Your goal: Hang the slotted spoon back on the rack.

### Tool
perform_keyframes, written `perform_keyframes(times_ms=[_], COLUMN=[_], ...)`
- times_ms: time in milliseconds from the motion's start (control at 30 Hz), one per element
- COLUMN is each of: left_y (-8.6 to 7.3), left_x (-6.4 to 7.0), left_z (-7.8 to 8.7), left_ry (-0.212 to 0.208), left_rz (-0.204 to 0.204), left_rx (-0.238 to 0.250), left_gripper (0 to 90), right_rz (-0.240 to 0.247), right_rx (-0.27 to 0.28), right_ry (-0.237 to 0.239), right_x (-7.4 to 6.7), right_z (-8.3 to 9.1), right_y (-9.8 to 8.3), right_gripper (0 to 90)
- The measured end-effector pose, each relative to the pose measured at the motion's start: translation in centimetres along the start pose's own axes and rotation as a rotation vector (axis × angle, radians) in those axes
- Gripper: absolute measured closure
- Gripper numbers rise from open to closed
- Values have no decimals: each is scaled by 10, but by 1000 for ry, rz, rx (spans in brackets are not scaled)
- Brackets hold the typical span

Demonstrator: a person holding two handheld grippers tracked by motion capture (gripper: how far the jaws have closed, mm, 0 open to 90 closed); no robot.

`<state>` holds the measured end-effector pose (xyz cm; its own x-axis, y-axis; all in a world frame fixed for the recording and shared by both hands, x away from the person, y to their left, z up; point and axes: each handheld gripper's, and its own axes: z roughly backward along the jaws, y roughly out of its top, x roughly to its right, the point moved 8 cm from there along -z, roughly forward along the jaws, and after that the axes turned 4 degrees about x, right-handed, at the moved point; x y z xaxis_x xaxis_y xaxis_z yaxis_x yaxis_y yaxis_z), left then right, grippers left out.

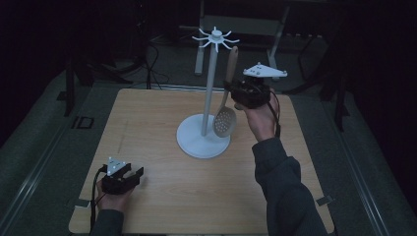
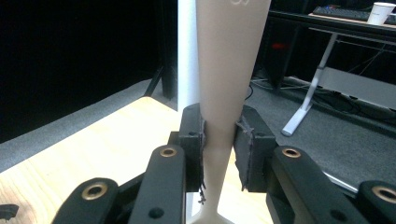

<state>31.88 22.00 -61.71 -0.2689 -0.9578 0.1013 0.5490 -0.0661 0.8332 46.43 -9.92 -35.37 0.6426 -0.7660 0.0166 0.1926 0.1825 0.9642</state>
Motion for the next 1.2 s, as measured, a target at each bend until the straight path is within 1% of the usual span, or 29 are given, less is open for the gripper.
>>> perform_keyframes(times_ms=[600,967,1200], left_y=[0,0,1], left_x=[0,-1,0], left_z=[0,1,0], left_ry=[0,3,-4], left_rz=[1,2,2], left_rx=[-1,0,4], left_gripper=[454,453,453], right_rz=[-6,-10,-12], right_rx=[-11,-14,-16], right_ry=[24,28,26], right_x=[-3,-4,-5], right_z=[-6,-9,-10], right_y=[5,4,3], right_gripper=[740,739,738])
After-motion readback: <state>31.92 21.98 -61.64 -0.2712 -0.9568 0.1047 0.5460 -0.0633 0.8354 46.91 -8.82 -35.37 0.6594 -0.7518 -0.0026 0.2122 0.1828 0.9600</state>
